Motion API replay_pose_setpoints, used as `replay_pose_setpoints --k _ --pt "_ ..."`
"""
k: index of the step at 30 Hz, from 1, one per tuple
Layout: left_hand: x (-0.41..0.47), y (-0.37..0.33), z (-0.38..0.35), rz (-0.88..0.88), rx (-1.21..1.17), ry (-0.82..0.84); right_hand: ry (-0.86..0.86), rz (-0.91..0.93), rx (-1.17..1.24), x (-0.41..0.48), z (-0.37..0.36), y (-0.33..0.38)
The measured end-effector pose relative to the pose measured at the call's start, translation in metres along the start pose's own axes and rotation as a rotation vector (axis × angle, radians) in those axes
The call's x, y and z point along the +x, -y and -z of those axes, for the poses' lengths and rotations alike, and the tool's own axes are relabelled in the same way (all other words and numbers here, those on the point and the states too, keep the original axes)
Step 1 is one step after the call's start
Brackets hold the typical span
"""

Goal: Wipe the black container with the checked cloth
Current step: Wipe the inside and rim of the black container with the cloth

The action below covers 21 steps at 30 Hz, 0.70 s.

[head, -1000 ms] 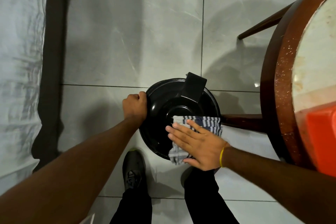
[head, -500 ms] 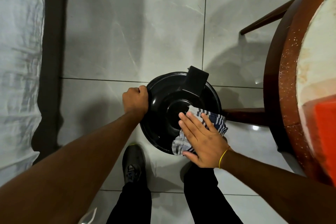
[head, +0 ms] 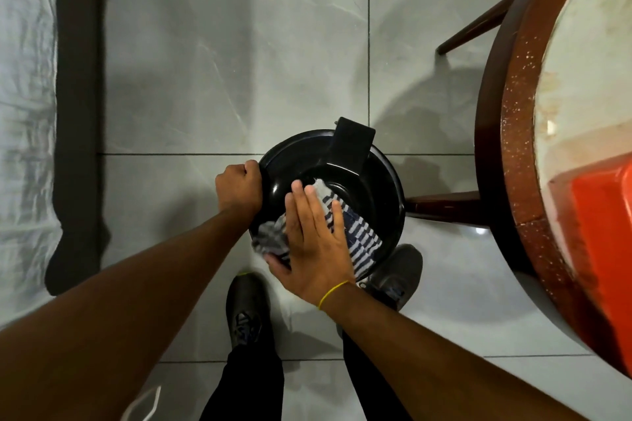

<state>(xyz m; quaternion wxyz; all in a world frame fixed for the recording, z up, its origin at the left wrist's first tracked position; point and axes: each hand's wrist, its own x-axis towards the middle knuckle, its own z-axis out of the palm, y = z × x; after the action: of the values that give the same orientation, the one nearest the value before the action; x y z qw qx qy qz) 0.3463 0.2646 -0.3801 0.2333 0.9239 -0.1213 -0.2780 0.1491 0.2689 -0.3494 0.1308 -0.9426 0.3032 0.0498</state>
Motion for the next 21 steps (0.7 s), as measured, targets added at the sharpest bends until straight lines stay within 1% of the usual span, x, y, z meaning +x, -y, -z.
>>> replay_pose_setpoints --k 3,4,7,9,11,14,18,19,21 --pt "0.003 0.001 0.002 0.008 -0.034 0.023 -0.084 -0.289 0.12 0.032 0.006 0.013" --pt "0.004 0.003 0.003 0.014 -0.049 0.029 -0.109 -0.342 0.152 0.043 0.008 0.016" --pt "0.005 0.005 0.002 0.029 -0.079 0.024 -0.152 -0.392 0.174 0.059 0.012 0.016" --pt "0.003 0.003 0.0 0.044 -0.092 0.008 -0.161 -0.469 0.154 0.064 0.014 0.009" --pt "0.001 0.001 0.0 0.061 -0.087 -0.012 -0.169 -0.618 0.161 0.072 0.019 -0.003" --pt "-0.001 -0.001 0.002 0.092 -0.082 -0.002 -0.208 -0.901 0.192 0.085 0.031 -0.027" --pt "-0.005 -0.005 0.004 0.125 -0.042 -0.026 -0.21 -1.216 0.319 0.08 0.033 -0.051" --pt "-0.005 -0.006 0.004 0.13 -0.039 -0.03 -0.224 -1.286 0.36 0.073 0.034 -0.052" --pt "-0.005 -0.005 0.004 0.129 -0.041 -0.033 -0.264 -1.338 0.426 0.063 0.036 -0.044"
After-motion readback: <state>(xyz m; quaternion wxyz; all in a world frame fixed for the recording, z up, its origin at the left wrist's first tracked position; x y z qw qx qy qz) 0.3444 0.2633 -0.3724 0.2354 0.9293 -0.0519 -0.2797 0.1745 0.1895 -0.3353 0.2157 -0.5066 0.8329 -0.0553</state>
